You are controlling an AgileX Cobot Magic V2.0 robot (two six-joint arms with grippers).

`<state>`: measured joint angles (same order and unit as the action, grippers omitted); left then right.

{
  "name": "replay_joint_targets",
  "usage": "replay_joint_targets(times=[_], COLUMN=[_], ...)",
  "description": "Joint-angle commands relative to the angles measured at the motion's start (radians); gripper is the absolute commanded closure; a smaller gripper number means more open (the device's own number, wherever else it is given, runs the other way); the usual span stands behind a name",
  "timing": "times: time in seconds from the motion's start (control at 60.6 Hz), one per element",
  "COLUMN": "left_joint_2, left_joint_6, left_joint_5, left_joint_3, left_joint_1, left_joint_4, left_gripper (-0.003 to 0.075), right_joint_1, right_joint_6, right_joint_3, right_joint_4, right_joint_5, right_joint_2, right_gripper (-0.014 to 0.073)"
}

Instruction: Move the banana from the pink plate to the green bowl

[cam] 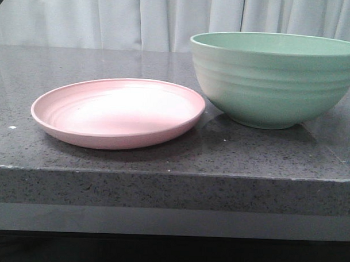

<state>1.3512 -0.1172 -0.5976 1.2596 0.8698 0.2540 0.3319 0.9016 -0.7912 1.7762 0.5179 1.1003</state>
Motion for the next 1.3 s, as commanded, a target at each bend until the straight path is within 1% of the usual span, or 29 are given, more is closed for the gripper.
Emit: replay_joint_targets(times=[0.0,0.066,0.099,0.148,0.198,0.28,0.412,0.478,0.709,0.841,0.957,1.023,1.188,1.287], left_joint_2=[-0.024,-0.024,-0.024,-0.024,-0.024,-0.024,-0.024,-0.024,-0.024,-0.024,-0.024,-0.024,-0.024,-0.024], left_joint_6=[0.003,0.003,0.003,0.003,0.003,0.003,0.003,0.003,0.003,0.003,0.003,0.003,0.003,0.003], left_joint_5=[0.048,0.047,0.047,0.047,0.049,0.049,0.069,0.071,0.073,0.073,0.073,0.073,0.073,0.073], left_joint_3=[0.033,0.033,0.033,0.033,0.033,0.033,0.033,0.033,0.033,0.033,0.033,0.033,0.033,0.033], left_joint_1=[0.008,0.008,0.006,0.001,0.001,0.001,0.001,0.001,0.001,0.001,0.001,0.001,0.001,0.001], left_joint_4=[0.015,0.008,0.003,-0.01,-0.047,-0.088,-0.093,-0.093,-0.082,-0.077,-0.077,-0.077,-0.077,-0.077], left_gripper=[0.0338,0.0225,0.0176,0.0136,0.0118,0.0118,0.0121,0.0121,0.0121,0.0121,0.0121,0.0121,0.0121,0.0121], right_joint_1=[-0.005,-0.019,-0.029,-0.051,-0.08,-0.132,-0.205,-0.228,-0.241,-0.241,-0.241,-0.241,-0.241,-0.241], right_joint_6=[0.03,0.071,0.096,0.115,0.116,0.116,0.116,0.116,0.136,0.146,0.146,0.146,0.146,0.146], right_joint_3=[-0.04,-0.045,-0.056,-0.079,-0.107,-0.179,-0.301,-0.351,-0.444,-0.446,-0.446,-0.446,-0.446,-0.446], right_joint_4=[0.043,0.035,0.012,-0.034,-0.084,-0.213,-0.441,-0.501,-0.568,-0.65,-0.659,-0.659,-0.659,-0.659], right_joint_5=[0.078,0.069,0.068,0.065,0.063,0.063,0.063,0.062,0.025,0.028,0.038,0.037,0.035,0.033], right_joint_2=[-0.018,-0.015,-0.009,0.004,0.018,0.054,0.112,0.145,0.283,0.374,0.41,0.42,0.425,0.425], right_gripper=[0.0445,0.0445,0.0445,0.0445,0.0445,0.0445,0.0445,0.0445,0.0445,0.0445,0.0439,0.0398,0.0225,0.0155])
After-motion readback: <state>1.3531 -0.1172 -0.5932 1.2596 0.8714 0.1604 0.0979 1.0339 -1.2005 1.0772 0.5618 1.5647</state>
